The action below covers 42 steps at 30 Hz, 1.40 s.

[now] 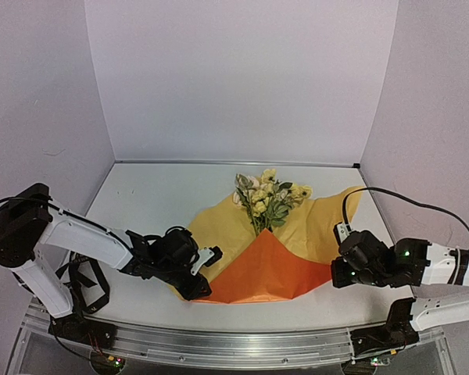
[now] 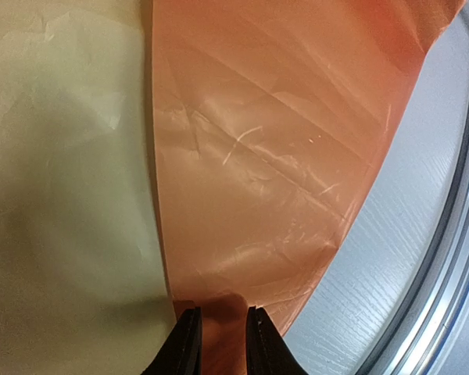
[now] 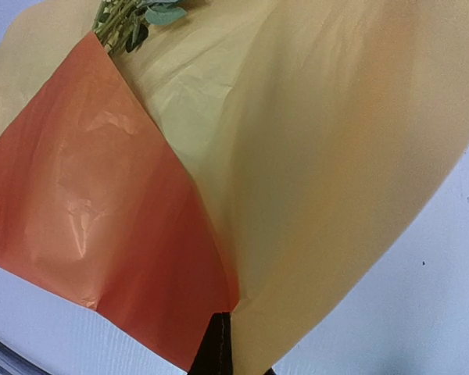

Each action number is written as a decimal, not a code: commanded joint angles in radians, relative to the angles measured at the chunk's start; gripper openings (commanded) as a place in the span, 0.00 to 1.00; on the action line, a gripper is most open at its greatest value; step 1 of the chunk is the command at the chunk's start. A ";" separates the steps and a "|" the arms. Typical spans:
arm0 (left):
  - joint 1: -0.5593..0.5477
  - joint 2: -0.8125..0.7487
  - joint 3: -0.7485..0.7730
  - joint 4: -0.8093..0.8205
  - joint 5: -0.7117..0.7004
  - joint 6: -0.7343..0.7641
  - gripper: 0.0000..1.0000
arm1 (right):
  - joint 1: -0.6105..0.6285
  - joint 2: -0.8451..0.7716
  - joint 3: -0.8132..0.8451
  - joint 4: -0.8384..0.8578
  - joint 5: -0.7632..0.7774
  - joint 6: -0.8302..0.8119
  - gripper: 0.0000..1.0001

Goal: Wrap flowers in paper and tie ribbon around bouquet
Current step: Fold the one-fourth-folded wrapping paper at the center of the board.

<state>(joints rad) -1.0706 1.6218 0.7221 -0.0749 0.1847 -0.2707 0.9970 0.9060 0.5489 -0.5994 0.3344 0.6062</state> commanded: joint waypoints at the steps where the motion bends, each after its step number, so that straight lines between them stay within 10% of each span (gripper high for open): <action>1: -0.001 0.058 0.033 0.070 0.034 -0.027 0.18 | -0.003 0.051 0.106 -0.033 -0.028 -0.053 0.00; 22: -0.002 0.039 0.009 0.126 0.031 -0.034 0.16 | 0.002 0.730 0.575 0.216 -0.622 0.018 0.00; 42: 0.105 -0.149 0.007 0.083 0.092 -0.100 0.28 | -0.010 1.009 0.648 0.381 -0.707 0.108 0.11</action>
<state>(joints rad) -1.0050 1.5459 0.7246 0.0019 0.2369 -0.3279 0.9931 1.8782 1.1702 -0.2979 -0.3426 0.6841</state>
